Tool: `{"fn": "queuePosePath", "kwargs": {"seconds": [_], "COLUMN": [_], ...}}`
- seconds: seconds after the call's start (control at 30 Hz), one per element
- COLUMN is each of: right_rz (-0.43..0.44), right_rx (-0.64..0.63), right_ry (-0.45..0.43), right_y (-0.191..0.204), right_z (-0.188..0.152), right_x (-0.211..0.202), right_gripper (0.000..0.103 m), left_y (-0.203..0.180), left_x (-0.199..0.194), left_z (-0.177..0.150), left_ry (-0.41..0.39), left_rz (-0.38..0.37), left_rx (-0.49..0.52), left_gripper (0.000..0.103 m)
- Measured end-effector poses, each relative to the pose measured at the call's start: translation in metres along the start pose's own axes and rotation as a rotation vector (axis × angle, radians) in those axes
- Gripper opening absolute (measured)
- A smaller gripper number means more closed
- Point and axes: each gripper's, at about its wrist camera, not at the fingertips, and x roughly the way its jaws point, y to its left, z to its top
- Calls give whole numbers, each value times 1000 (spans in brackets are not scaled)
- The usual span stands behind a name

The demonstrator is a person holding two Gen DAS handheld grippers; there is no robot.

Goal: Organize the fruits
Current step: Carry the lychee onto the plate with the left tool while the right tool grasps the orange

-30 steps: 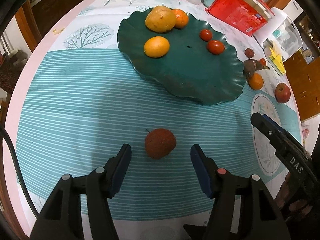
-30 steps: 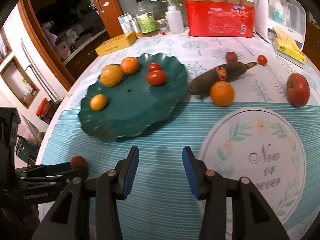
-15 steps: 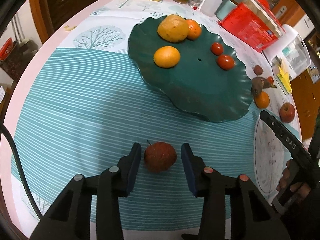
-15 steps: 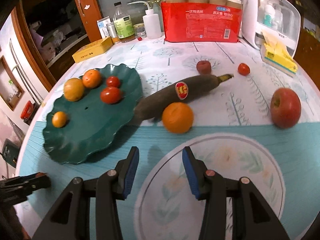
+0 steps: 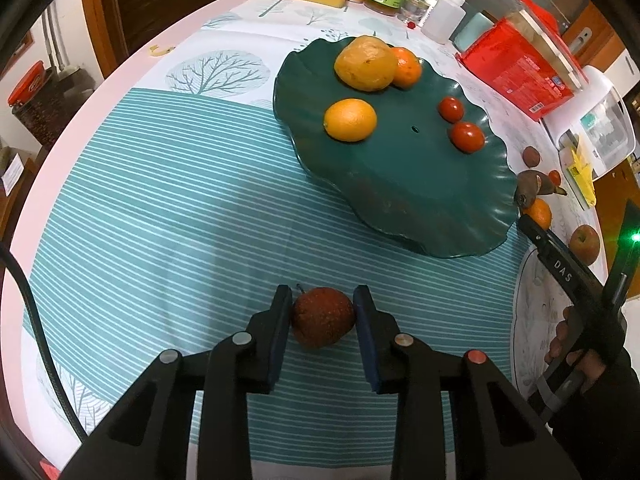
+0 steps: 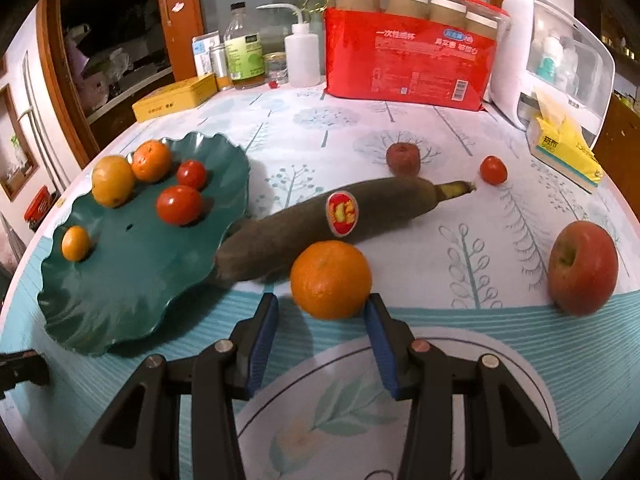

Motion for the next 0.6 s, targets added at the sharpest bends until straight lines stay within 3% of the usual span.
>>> {"fn": "queuePosePath", "kwargs": {"seconds": [0.27, 0.6], "right_rz": [-21, -3], "right_rx": [19, 67], "right_ry": [-10, 5], "right_y": [-5, -2], "right_z": [5, -2], "right_x": [3, -14], "right_gripper": [40, 39], "left_y": [-2, -14], "left_x": [-10, -24], "left_z": [8, 26], "left_ry": [-37, -88], "left_rz": [5, -49], "left_rx": [17, 92], "left_gripper": [30, 30]}}
